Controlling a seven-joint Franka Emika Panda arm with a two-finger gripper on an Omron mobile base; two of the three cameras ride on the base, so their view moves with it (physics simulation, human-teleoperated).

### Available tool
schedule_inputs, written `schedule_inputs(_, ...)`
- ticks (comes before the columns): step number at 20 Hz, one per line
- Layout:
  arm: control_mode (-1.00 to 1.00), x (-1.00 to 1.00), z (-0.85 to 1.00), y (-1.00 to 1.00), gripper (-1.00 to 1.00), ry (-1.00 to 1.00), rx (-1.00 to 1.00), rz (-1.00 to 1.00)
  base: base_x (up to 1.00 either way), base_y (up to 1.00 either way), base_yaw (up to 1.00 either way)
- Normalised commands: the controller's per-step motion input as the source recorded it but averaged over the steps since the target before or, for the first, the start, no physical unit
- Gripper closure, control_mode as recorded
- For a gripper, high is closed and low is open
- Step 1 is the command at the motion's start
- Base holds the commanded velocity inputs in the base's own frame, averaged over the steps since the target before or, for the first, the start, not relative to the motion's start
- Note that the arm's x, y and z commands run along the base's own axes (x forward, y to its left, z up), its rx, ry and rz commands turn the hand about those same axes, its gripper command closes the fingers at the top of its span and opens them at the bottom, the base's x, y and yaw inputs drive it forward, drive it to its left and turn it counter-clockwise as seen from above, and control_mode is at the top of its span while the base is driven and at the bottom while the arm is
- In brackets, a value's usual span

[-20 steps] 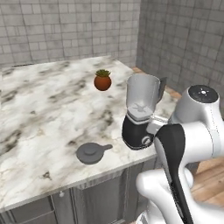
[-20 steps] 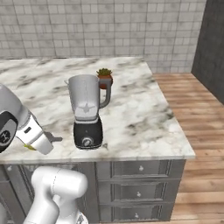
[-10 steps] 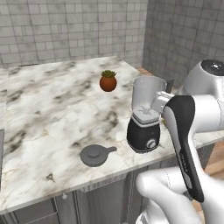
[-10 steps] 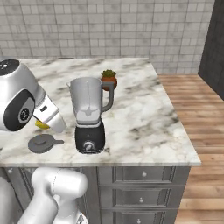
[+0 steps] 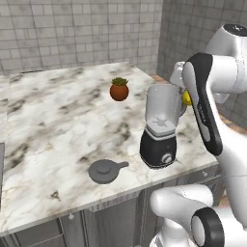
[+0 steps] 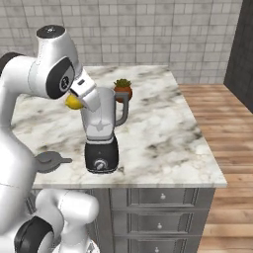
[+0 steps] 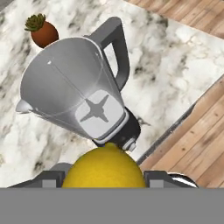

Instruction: Grab the garlic and lemon from the fridge, place them in the blender, close the lid, and turn on the blender to create a marinade.

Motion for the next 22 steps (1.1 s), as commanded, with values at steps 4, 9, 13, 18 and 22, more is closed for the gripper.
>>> schedule_inputs(4,-1.00,0.97,0.00,-0.06,1.00,0.00,0.00,0.00,0.00,0.00,0.00)
schedule_inputs(9,-1.00,1.00,-0.12,0.07,1.00,0.06,0.00,0.00,0.00,0.00,0.00)
schedule_inputs(13,-1.00,0.91,-0.62,0.10,1.00,0.11,-0.04,0.02,0.00,0.00,0.00)
schedule_inputs(18,-1.00,0.59,-0.74,0.15,1.00,0.07,-0.09,0.03,0.00,0.00,0.00)
schedule_inputs(22,-1.00,0.24,-0.52,0.04,1.00,0.07,-0.05,0.06,0.00,0.00,0.00)
